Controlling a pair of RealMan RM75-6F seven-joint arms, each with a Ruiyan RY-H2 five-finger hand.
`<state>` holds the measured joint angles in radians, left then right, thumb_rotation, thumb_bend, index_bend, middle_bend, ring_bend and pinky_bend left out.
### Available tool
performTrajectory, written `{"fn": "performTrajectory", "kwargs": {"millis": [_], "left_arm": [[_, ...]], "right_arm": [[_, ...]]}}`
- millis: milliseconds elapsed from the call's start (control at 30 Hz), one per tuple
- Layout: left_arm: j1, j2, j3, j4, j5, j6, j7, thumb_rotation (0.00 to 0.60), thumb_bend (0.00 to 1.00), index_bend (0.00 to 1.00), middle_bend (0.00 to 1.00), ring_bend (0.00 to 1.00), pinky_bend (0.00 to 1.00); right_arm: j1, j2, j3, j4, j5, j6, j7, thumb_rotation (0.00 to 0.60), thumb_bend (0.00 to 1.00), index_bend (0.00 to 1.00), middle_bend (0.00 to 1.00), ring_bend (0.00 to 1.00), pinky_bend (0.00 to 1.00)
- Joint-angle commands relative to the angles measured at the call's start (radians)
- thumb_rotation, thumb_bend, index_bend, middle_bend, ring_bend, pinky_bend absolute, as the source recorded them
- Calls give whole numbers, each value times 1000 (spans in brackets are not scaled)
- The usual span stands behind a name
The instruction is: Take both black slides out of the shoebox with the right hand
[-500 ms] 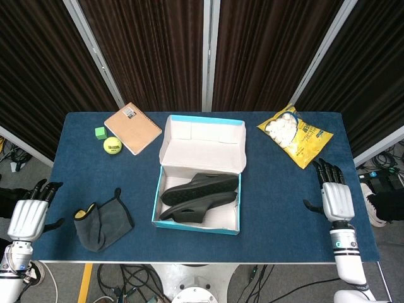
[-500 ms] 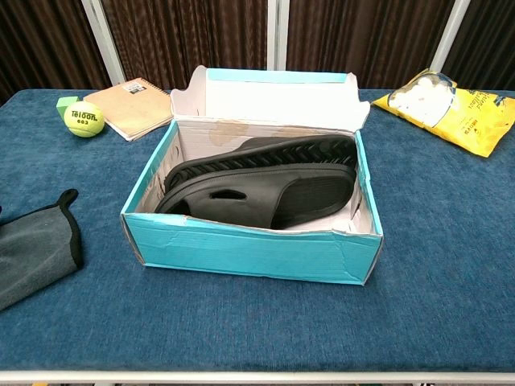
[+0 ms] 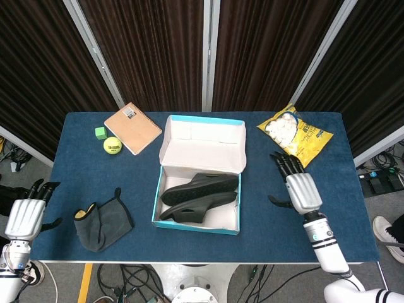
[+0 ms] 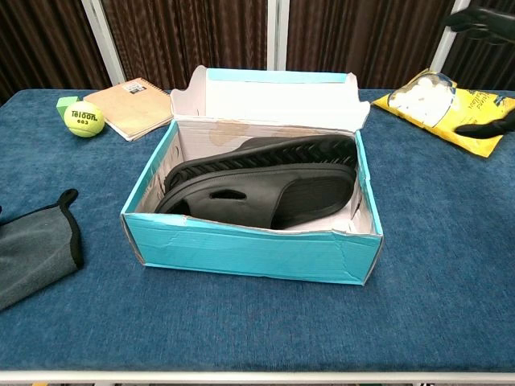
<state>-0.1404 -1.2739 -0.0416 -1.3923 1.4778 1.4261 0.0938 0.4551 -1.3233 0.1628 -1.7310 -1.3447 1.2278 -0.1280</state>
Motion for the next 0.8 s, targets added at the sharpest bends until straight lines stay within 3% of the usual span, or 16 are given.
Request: {"fn": "performTrajectory", "kwargs": {"millis": [33,300,800], "left_arm": [[4,-3,4,11,3,5,-14,600,0,156,191,96,314],[14,1,5,33,3,16,-61,600,0,156,192,96,314],[23,6,4,66,3,25,-137,600,0,156,192,96,314]], "right_arm": [[78,-22,23,-44,-42,-75,-50,600,92,4,139,7,134],[210,-131,43,-48,4,-218,-191,600,101,50,208,84,253],[305,-293,26,23,153,-298,-304,600,101,74,218,95,257]]}}
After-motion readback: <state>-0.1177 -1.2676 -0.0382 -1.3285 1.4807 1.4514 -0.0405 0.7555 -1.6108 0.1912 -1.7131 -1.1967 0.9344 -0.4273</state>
